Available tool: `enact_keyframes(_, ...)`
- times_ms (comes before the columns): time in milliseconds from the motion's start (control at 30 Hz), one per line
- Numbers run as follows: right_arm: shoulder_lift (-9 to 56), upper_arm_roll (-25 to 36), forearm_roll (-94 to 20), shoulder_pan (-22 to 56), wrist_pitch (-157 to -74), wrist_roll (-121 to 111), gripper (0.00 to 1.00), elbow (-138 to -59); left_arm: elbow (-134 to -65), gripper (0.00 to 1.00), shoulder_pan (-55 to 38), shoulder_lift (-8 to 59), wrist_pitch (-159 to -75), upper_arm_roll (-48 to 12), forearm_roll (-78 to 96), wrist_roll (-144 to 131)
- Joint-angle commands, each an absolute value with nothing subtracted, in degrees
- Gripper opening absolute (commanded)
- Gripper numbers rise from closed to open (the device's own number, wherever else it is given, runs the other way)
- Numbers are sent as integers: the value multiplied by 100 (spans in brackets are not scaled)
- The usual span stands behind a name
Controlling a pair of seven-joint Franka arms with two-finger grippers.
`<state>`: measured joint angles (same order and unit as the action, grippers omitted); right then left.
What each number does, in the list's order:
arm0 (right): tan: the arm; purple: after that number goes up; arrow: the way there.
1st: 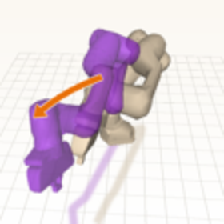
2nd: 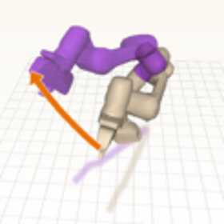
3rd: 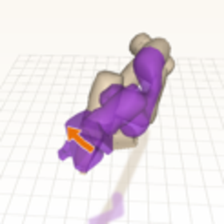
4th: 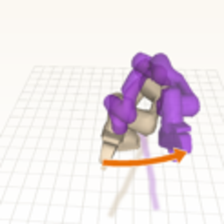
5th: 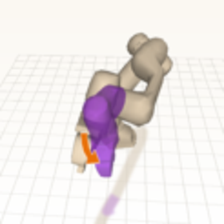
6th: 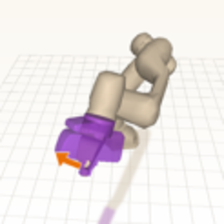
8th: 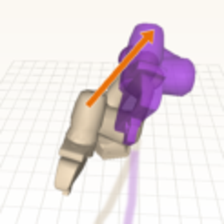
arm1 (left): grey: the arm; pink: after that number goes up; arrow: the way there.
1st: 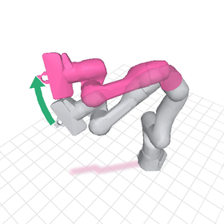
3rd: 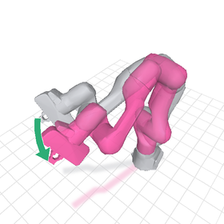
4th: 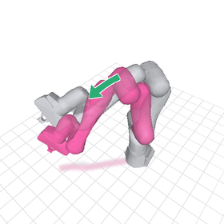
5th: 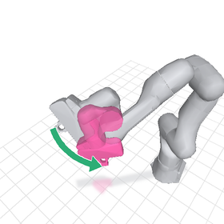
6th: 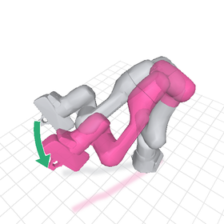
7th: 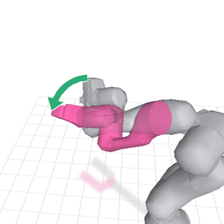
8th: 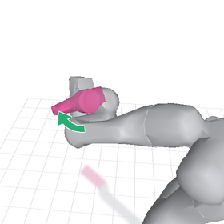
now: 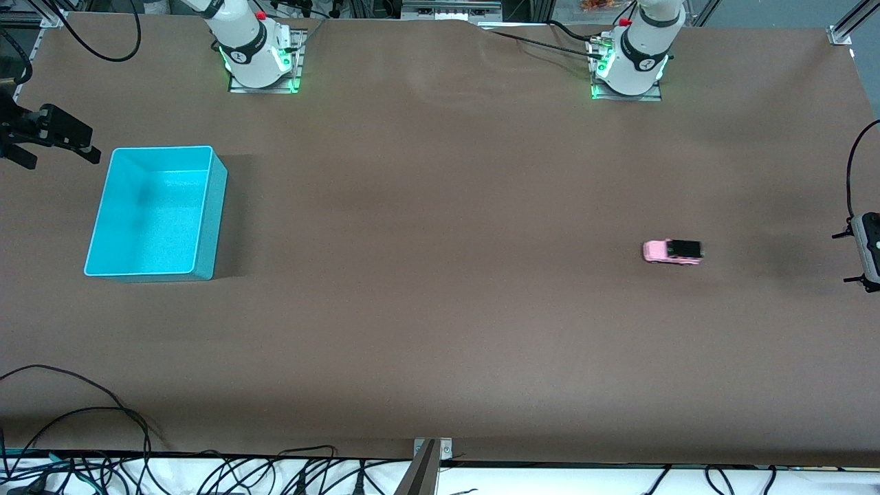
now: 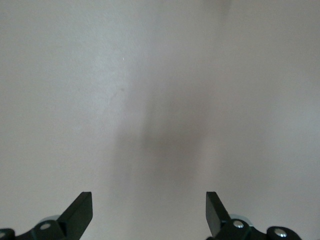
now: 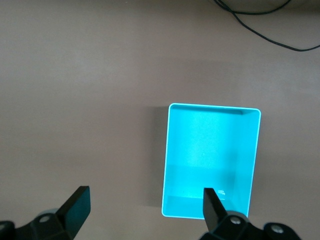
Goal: Wind and store pink jeep toy
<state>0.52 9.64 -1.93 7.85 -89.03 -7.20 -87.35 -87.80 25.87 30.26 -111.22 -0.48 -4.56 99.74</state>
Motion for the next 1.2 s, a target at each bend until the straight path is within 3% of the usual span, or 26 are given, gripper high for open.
enact_keyframes(0, 79, 940, -158, 809, -8771, -677, 100, -8613, -8780, 100, 2181, 2839, -10872, -62, -615, 9194)
enact_keyframes(533, 79, 940, -158, 809, -8771, -677, 100, -8613, -8772, 100, 1591, 2330, -10108, -580, -589, 7033)
enact_keyframes(1167, 79, 932, -158, 817, -8763, -677, 100, -8613, -8745, 100, 1591, 1433, -9036, -1388, -527, 4818)
